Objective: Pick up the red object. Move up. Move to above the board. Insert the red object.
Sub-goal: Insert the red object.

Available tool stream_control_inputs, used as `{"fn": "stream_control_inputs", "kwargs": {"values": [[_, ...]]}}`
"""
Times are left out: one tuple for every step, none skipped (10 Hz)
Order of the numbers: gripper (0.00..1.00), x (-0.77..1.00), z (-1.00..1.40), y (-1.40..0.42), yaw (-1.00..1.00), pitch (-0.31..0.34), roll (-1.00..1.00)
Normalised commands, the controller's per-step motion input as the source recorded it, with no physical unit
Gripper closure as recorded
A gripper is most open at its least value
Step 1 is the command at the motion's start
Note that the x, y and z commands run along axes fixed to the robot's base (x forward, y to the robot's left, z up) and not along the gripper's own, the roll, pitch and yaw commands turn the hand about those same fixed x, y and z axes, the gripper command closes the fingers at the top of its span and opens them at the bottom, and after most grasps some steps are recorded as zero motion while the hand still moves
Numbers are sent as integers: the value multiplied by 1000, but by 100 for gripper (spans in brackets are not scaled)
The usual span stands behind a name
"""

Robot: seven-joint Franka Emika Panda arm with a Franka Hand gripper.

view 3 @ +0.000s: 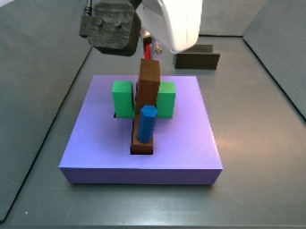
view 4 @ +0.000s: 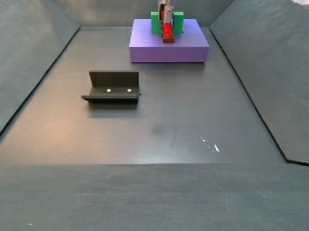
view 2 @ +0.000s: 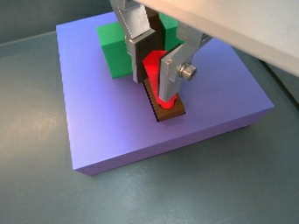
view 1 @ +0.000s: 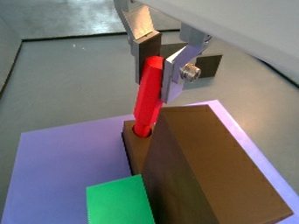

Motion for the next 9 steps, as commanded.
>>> {"fn": "stream_control_inputs", "kwargs": {"values": [[100,-160,234,17,-169,-34,-49],[100,-171,157,17,-120,-46,-46],[100,-186,163,20,-103,-50,-53],[100,-137,97,14,-89,-64,-63],[100,-83,29,29,-57,-79,-77],[100,-77,9,31,-43,-67,-61],[100,-80,0,26,-29,-66,-47],[100,-23,0,29,0,-76,-36],[100,-6,-74,20,0,-73,0]]}}
